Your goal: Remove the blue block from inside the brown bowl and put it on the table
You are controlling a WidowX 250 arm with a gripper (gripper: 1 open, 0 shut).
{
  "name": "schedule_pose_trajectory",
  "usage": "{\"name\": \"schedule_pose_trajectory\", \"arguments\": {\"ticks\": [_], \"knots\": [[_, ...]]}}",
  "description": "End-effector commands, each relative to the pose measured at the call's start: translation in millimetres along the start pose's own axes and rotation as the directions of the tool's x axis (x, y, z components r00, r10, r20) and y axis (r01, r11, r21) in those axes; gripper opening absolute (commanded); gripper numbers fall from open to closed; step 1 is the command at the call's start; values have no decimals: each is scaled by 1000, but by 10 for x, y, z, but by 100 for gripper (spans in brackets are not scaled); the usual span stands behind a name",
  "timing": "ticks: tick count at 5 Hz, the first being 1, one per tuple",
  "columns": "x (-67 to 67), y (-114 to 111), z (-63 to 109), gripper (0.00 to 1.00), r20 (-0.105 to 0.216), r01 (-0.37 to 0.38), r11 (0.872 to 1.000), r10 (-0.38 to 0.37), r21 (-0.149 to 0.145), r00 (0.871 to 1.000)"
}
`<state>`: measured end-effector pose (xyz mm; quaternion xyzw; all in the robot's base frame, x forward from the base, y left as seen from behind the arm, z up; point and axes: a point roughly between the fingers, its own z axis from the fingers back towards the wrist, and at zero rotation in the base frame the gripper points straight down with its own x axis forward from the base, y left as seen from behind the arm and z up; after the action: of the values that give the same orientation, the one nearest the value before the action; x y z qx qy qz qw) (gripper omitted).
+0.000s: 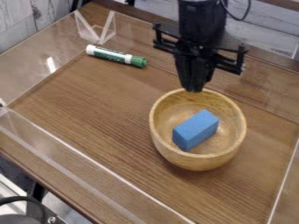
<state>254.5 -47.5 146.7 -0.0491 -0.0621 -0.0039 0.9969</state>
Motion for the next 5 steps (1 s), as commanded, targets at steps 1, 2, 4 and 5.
{"name": "schedule_pose_trajectory", "arguments": {"ticks": [1,2,4,5], "knots": [[65,-41,131,100,72,7,1000,-7,-6,997],[25,-86,90,100,65,16,1000,-15,-7,998],[-33,-135,-54,100,57,27,1000,-26,-6,998],[-53,-158,-150,100,59,31,999,-30,-7,998]]}}
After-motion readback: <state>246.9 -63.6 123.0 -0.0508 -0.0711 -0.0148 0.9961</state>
